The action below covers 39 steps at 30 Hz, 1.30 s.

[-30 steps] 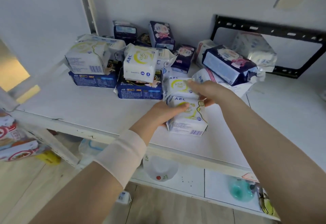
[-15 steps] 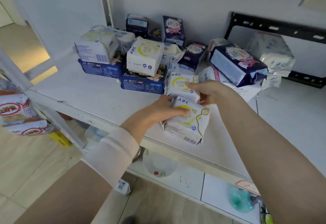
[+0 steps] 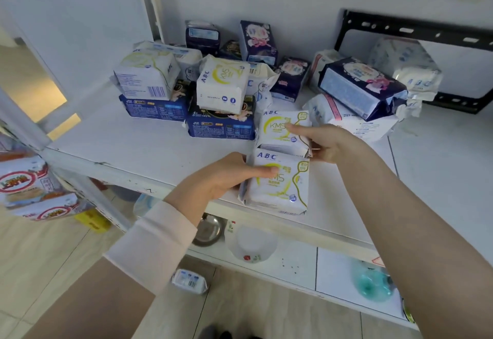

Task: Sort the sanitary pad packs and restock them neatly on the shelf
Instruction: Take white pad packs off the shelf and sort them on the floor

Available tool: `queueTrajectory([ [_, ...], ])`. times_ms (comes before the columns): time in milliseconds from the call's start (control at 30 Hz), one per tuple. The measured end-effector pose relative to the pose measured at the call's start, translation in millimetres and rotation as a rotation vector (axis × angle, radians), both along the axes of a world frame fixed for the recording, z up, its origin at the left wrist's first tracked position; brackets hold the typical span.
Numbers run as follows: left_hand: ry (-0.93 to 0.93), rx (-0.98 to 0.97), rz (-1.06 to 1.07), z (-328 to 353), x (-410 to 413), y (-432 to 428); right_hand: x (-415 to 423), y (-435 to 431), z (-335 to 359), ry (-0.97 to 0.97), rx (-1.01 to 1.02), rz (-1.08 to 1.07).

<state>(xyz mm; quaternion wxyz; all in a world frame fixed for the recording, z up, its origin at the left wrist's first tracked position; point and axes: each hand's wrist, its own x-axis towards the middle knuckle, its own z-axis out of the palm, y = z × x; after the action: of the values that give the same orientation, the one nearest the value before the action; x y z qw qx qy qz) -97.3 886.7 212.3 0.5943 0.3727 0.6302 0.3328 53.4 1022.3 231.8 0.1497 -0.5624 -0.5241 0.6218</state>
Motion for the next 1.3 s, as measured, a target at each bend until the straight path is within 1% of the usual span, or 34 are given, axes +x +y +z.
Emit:
queueTrajectory([
  [100, -0.027, 0.018, -0.034, 0, -13, -13, 4, -16, 2, 0.051, 0.015, -0.065],
  [200, -0.043, 0.080, -0.096, -2, -22, -27, 8, -30, 0, 0.101, 0.047, -0.137],
  [333, -0.068, 0.196, -0.125, -4, -29, -54, 17, -56, -3, 0.128, 0.124, -0.094],
  [500, -0.078, 0.264, -0.089, -14, -21, -98, 26, -96, 0, 0.205, 0.217, -0.160],
  [567, -0.081, 0.278, -0.033, -22, -15, -119, 30, -111, -2, 0.204, 0.256, -0.138],
  [633, -0.044, 0.294, 0.003, -33, -8, -142, 36, -133, -5, 0.217, 0.291, -0.100],
  [733, -0.007, 0.288, 0.037, -51, 9, -178, 49, -165, -19, 0.236, 0.307, -0.048],
  [933, 0.011, 0.202, 0.063, -93, 30, -242, 68, -226, -46, 0.195, 0.292, -0.054],
  [1033, -0.047, 0.180, 0.083, -112, 32, -267, 77, -253, -64, 0.195, 0.284, -0.084],
  [1300, 0.013, 0.072, 0.063, -186, 28, -315, 76, -309, -159, 0.138, 0.201, -0.072],
])
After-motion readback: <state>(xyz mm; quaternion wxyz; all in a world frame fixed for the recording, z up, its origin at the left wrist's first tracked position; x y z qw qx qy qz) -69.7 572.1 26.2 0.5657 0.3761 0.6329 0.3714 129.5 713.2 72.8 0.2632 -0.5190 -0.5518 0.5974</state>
